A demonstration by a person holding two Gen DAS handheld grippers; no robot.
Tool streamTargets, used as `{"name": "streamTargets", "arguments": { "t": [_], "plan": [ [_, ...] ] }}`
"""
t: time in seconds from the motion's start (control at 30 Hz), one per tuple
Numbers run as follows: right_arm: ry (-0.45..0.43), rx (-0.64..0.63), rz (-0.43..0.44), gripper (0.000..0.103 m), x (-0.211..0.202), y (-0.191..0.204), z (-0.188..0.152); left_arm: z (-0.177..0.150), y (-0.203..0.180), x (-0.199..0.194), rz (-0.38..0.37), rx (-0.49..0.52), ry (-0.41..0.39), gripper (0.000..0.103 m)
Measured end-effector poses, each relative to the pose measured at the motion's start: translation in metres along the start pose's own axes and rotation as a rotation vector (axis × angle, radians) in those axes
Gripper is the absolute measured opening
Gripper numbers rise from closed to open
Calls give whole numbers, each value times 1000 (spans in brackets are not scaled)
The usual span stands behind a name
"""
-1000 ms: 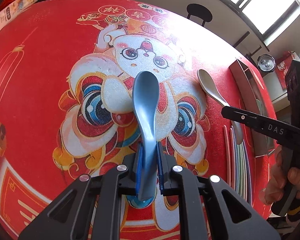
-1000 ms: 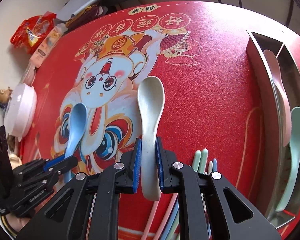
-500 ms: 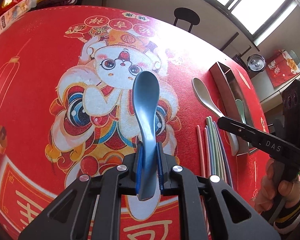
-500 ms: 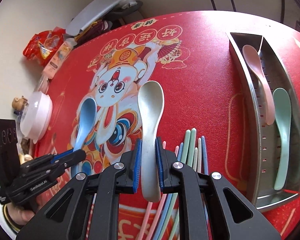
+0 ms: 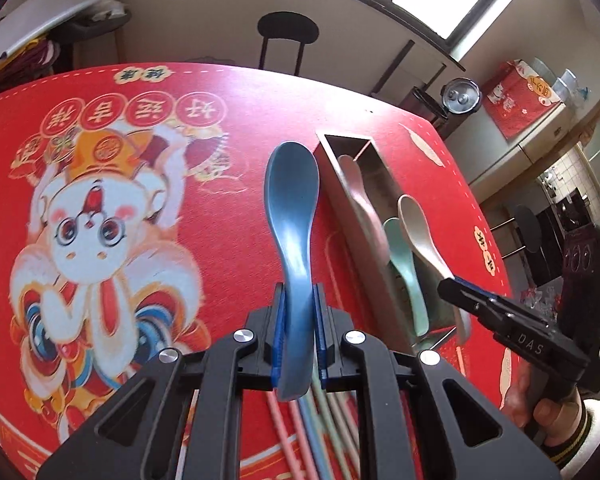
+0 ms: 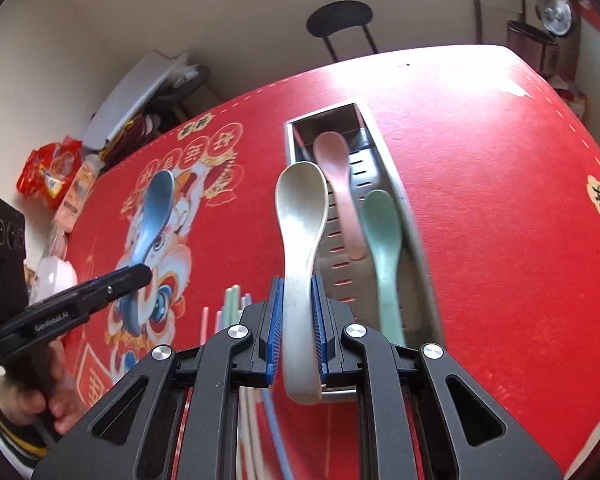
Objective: Organize utensils
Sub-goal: 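Lower the blue and beige spoons into the steel caddy and open both tools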
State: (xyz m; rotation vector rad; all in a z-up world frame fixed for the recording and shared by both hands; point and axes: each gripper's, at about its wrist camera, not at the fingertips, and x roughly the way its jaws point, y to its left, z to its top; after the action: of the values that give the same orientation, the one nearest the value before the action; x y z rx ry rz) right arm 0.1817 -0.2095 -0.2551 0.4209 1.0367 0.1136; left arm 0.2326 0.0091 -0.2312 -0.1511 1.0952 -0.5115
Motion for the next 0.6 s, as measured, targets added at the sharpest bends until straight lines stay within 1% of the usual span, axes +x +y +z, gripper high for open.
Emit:
{"name": "streamTargets", "arguments": {
  "t": [0.1, 0.2, 0.4, 0.6],
  "plan": [
    [4, 25, -32, 14, 0, -20, 3, 18, -29, 22, -26, 28, 16, 13],
    [24, 36, -45, 14, 4, -29, 4, 32, -50, 49, -34, 31, 54, 13],
    [67, 38, -58, 14, 22, -35, 8, 57, -68, 90, -53, -24, 106, 13],
    [93, 33, -57, 14, 30, -36, 10, 72, -80, 118, -36, -59, 153, 13]
  ]
}}
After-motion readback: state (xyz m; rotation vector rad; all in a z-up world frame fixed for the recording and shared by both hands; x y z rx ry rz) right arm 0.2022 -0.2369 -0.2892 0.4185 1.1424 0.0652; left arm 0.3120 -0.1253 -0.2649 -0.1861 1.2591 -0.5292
